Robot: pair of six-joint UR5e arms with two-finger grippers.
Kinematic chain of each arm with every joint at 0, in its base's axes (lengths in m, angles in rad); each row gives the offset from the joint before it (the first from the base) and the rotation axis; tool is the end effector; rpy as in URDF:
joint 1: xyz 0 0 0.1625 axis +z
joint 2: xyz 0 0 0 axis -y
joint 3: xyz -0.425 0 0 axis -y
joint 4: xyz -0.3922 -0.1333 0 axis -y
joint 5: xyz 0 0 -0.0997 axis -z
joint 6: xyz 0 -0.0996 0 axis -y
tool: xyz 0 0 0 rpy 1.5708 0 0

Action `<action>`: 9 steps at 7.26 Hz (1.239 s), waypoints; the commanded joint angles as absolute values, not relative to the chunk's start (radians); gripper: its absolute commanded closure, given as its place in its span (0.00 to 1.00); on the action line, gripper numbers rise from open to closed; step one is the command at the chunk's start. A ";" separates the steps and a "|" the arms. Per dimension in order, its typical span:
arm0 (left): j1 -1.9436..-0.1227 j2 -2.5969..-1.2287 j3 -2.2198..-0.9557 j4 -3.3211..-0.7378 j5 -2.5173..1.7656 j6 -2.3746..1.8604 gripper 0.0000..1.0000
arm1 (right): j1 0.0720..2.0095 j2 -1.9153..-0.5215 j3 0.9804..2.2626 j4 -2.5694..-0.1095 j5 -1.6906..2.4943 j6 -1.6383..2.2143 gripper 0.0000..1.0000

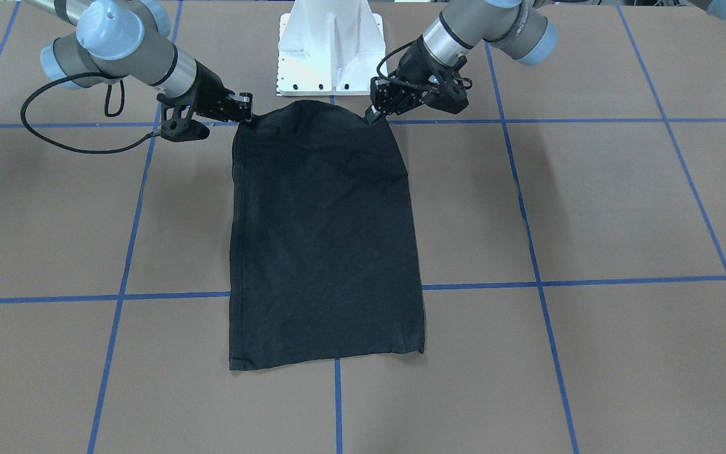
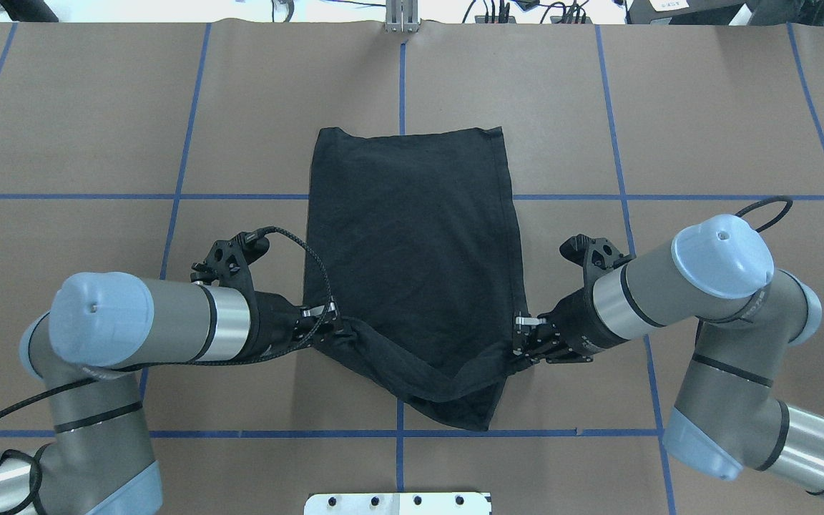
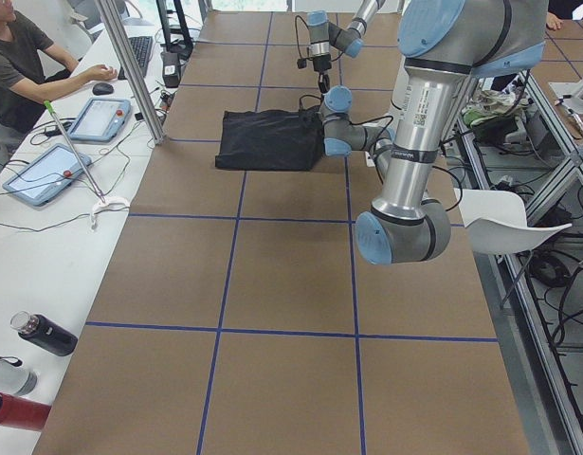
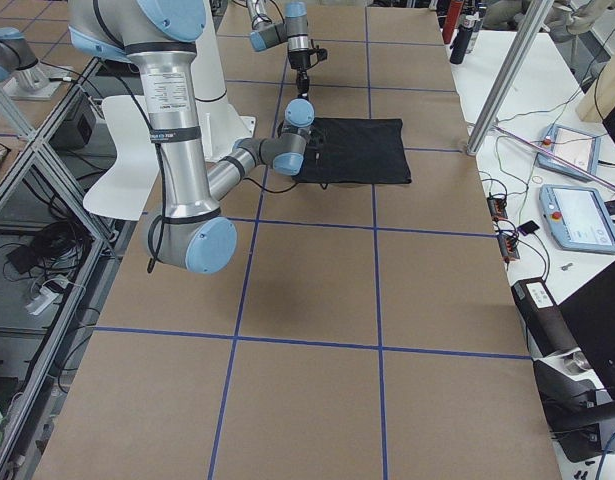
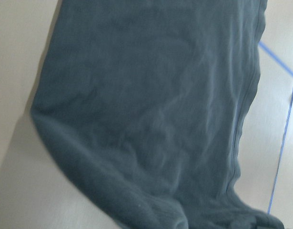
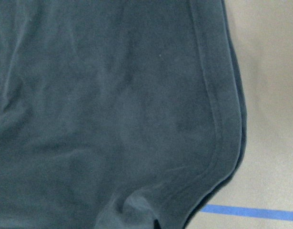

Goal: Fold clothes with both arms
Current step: 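Lift the near corners with both grippers and fold them toward the far edge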

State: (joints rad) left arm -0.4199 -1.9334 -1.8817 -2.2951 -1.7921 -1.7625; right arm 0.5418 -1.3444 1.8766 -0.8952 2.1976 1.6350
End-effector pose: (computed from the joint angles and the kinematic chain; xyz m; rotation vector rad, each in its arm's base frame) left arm 0.4752 -0.3342 0.2338 -0.0245 1.4110 -0.3529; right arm -0.4276 -0.3448 0.3131 -0.2548 -1.2548 0.1428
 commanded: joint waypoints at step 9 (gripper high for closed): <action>-0.750 -2.114 -1.502 -2.452 -1.868 -1.766 1.00 | 0.839 -1.054 1.549 -0.896 2.149 1.631 1.00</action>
State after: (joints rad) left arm -0.7186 -2.1071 -1.5710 -2.3964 -1.8683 -1.7656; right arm 0.8367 -1.0826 1.5848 -0.8965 2.1614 1.6309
